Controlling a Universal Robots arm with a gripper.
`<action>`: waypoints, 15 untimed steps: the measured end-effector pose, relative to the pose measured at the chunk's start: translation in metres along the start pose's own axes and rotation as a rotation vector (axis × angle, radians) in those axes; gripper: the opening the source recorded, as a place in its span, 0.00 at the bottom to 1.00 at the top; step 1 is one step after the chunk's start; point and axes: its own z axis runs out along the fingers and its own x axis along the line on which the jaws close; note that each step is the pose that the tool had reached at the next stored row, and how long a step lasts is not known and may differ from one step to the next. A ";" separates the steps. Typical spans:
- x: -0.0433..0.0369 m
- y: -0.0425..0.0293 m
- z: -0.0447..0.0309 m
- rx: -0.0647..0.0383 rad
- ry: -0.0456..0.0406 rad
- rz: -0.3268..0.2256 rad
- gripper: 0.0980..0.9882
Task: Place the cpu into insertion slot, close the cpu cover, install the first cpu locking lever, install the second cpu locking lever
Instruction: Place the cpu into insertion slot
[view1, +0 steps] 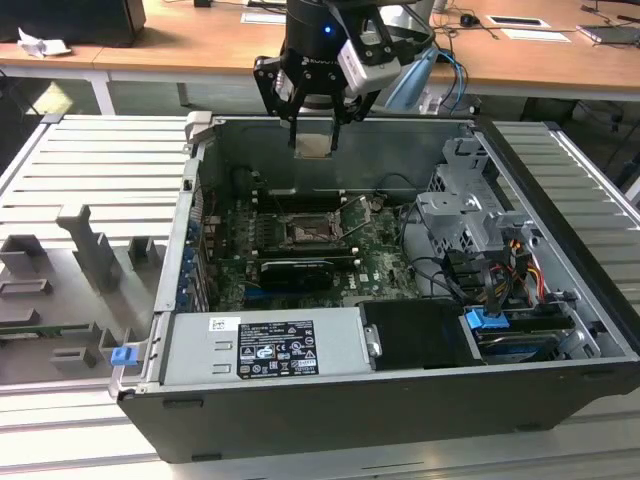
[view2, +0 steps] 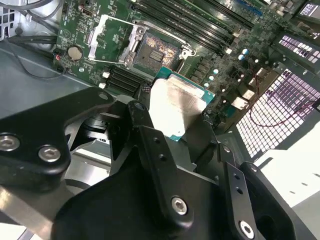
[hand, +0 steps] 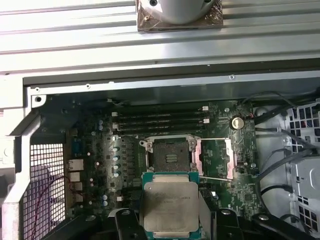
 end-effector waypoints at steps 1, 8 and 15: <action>0.0000 0.0000 0.0000 0.000 -0.0005 0.006 0.48; 0.0000 0.0000 0.0000 -0.001 -0.0024 0.026 0.48; 0.0000 0.0000 0.0000 -0.001 -0.0037 0.041 0.48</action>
